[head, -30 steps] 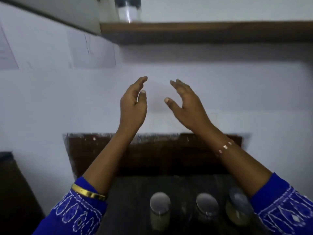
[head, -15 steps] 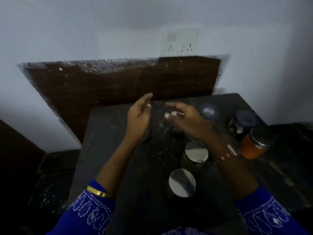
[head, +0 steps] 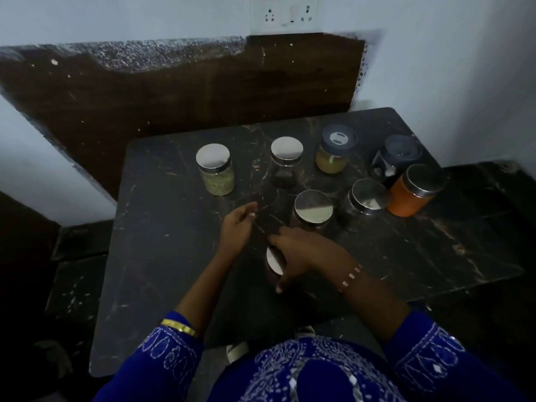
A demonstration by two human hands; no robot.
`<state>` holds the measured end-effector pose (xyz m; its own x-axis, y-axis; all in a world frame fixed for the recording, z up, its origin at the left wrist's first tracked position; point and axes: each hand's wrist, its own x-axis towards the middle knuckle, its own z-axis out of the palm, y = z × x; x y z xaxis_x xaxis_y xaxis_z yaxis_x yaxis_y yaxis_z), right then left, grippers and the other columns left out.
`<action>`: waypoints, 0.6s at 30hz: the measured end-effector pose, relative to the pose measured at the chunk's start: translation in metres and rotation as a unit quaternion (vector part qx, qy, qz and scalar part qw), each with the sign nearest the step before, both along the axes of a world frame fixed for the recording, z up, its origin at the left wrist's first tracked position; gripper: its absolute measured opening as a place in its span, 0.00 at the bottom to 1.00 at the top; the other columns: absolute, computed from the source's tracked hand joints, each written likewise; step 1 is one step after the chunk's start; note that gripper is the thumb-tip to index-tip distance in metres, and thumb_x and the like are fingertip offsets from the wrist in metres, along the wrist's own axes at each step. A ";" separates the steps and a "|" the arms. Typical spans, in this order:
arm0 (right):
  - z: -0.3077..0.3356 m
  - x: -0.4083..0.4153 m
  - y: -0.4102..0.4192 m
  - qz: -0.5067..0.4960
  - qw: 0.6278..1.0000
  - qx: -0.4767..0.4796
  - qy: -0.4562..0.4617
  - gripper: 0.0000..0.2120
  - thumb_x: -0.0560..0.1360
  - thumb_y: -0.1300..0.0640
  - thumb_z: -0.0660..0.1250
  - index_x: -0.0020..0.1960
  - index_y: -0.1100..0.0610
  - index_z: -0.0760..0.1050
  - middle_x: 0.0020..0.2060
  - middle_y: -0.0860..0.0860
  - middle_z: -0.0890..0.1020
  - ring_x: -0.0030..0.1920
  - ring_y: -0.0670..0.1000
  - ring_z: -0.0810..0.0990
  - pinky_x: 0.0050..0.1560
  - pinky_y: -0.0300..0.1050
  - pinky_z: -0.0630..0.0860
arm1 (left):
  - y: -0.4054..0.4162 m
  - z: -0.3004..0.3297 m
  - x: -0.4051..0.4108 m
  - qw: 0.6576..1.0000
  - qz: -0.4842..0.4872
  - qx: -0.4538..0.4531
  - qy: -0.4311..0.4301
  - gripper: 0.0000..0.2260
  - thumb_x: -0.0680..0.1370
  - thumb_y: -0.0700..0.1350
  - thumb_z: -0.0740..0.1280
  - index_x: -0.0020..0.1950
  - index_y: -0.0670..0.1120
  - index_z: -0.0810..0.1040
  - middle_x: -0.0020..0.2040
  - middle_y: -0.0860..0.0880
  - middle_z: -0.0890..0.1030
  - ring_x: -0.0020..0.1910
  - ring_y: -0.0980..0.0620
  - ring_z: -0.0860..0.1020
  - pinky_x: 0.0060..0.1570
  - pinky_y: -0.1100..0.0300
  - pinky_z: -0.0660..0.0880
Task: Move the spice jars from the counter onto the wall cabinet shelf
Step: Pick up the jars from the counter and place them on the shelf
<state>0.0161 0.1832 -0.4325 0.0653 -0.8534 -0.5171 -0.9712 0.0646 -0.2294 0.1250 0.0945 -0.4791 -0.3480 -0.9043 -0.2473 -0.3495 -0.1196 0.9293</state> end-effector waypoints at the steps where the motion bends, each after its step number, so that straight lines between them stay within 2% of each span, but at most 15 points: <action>1: -0.003 0.001 0.001 0.004 1.000 -0.012 0.011 0.38 0.61 0.46 0.77 0.65 0.54 0.66 0.62 0.54 0.71 0.61 0.57 0.72 0.59 0.52 0.73 | 0.003 -0.003 0.001 1.000 0.003 0.017 0.004 0.15 0.78 0.33 0.59 0.64 0.37 0.74 0.63 0.40 0.77 0.63 0.45 0.75 0.65 0.53 0.71; 4: -0.008 -0.001 -0.001 -0.008 0.998 -0.057 -0.005 0.34 0.64 0.50 0.75 0.65 0.55 0.65 0.61 0.55 0.71 0.60 0.57 0.72 0.58 0.52 0.74 | 0.010 -0.006 0.005 0.998 0.017 0.062 0.022 0.15 0.78 0.33 0.59 0.64 0.37 0.73 0.61 0.38 0.78 0.61 0.43 0.76 0.63 0.51 0.73; 7: 0.003 -0.009 -0.009 -0.049 0.992 -0.081 -0.084 0.32 0.65 0.51 0.74 0.64 0.54 0.65 0.59 0.54 0.72 0.55 0.53 0.74 0.51 0.46 0.74 | 0.014 0.002 0.007 0.995 0.021 0.080 0.053 0.14 0.78 0.32 0.58 0.62 0.35 0.74 0.58 0.36 0.79 0.54 0.46 0.78 0.53 0.60 0.75; 10: 0.031 -0.020 -0.023 -0.105 0.970 -0.118 -0.185 0.28 0.65 0.52 0.75 0.61 0.53 0.68 0.56 0.50 0.73 0.51 0.49 0.73 0.46 0.41 0.71 | 0.013 0.021 0.010 0.998 0.009 0.024 0.054 0.13 0.78 0.33 0.58 0.59 0.36 0.76 0.57 0.38 0.80 0.49 0.50 0.78 0.46 0.68 0.75; 12: 0.053 -0.029 -0.036 -0.109 0.956 -0.161 -0.218 0.27 0.66 0.51 0.74 0.62 0.53 0.69 0.56 0.50 0.73 0.51 0.48 0.74 0.45 0.39 0.70 | 0.009 0.039 0.011 0.997 0.014 -0.005 0.074 0.12 0.79 0.36 0.57 0.57 0.40 0.77 0.56 0.40 0.80 0.49 0.50 0.78 0.47 0.66 0.76; 14: 0.074 -0.036 -0.048 -0.106 0.943 -0.200 -0.243 0.27 0.68 0.51 0.73 0.64 0.53 0.70 0.56 0.51 0.74 0.48 0.47 0.75 0.43 0.37 0.71 | 0.003 0.061 0.012 0.994 0.025 -0.023 0.101 0.11 0.80 0.39 0.57 0.57 0.42 0.77 0.56 0.40 0.80 0.52 0.48 0.79 0.50 0.59 0.77; 16: 0.096 -0.042 -0.062 -0.109 0.928 -0.231 -0.272 0.26 0.69 0.51 0.72 0.65 0.52 0.70 0.56 0.51 0.75 0.51 0.48 0.76 0.48 0.40 0.75 | -0.003 0.086 0.013 0.989 0.023 -0.058 0.135 0.12 0.80 0.40 0.56 0.59 0.42 0.76 0.55 0.43 0.80 0.53 0.49 0.80 0.51 0.59 0.78; 18: 0.118 -0.047 -0.076 -0.102 0.911 -0.263 -0.299 0.23 0.70 0.52 0.71 0.64 0.52 0.72 0.56 0.52 0.77 0.54 0.50 0.77 0.53 0.44 0.77 | -0.009 0.109 0.013 0.980 0.008 -0.113 0.164 0.12 0.81 0.41 0.56 0.60 0.43 0.75 0.53 0.46 0.80 0.50 0.55 0.80 0.47 0.65 0.78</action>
